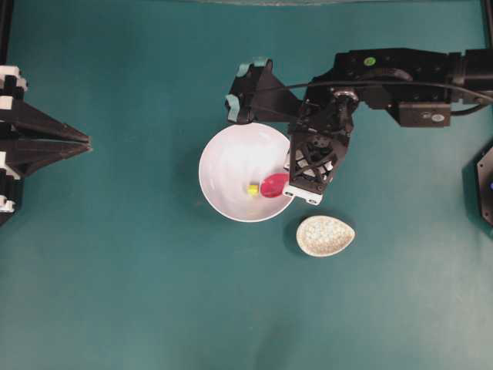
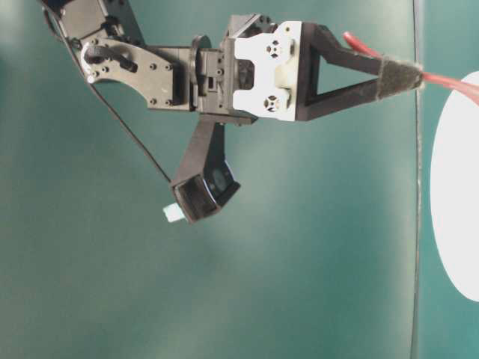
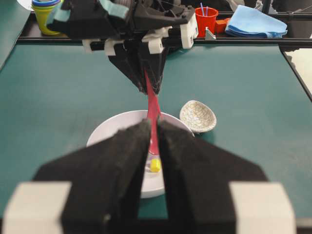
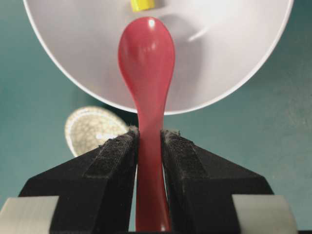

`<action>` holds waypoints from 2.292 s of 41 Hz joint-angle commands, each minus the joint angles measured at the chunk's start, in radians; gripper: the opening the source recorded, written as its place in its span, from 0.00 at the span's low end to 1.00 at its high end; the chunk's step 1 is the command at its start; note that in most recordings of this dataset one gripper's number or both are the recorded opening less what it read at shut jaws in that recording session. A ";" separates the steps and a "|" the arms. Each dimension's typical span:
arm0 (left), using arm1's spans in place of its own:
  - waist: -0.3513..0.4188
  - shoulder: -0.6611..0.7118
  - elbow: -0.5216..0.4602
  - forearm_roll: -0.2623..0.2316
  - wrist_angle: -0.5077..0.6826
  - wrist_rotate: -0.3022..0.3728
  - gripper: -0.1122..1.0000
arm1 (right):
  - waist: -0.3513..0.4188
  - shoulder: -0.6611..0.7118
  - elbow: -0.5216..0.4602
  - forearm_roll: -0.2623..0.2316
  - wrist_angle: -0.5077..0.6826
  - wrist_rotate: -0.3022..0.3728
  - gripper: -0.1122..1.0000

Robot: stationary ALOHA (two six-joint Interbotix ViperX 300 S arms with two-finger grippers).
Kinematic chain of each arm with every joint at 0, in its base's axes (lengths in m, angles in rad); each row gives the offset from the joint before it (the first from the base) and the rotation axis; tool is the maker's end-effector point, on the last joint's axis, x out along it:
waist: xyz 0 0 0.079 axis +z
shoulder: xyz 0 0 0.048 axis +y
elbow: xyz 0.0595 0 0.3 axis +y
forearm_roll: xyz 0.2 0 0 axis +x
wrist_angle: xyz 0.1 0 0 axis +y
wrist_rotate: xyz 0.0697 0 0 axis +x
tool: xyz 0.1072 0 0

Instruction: Scoop the yellow hexagonal prism block from the bowl with a spoon using the right arm.

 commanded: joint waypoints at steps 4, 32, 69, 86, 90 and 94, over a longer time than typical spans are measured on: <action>0.000 0.009 -0.025 0.003 -0.012 0.002 0.23 | 0.002 -0.002 -0.046 0.005 0.025 0.000 0.32; 0.000 0.008 -0.026 0.003 -0.014 0.000 0.23 | 0.003 0.052 -0.071 0.006 -0.008 -0.018 0.32; 0.000 0.002 -0.028 0.003 -0.014 -0.002 0.23 | 0.003 0.066 -0.043 -0.002 -0.227 -0.043 0.32; 0.000 0.000 -0.028 0.003 -0.014 -0.003 0.23 | 0.011 0.066 0.011 -0.003 -0.347 -0.046 0.30; 0.000 0.002 -0.028 0.003 -0.014 -0.003 0.23 | 0.015 0.064 0.015 -0.002 -0.364 -0.046 0.30; 0.000 0.002 -0.028 0.003 -0.012 -0.003 0.23 | 0.015 0.064 0.017 -0.002 -0.370 -0.046 0.30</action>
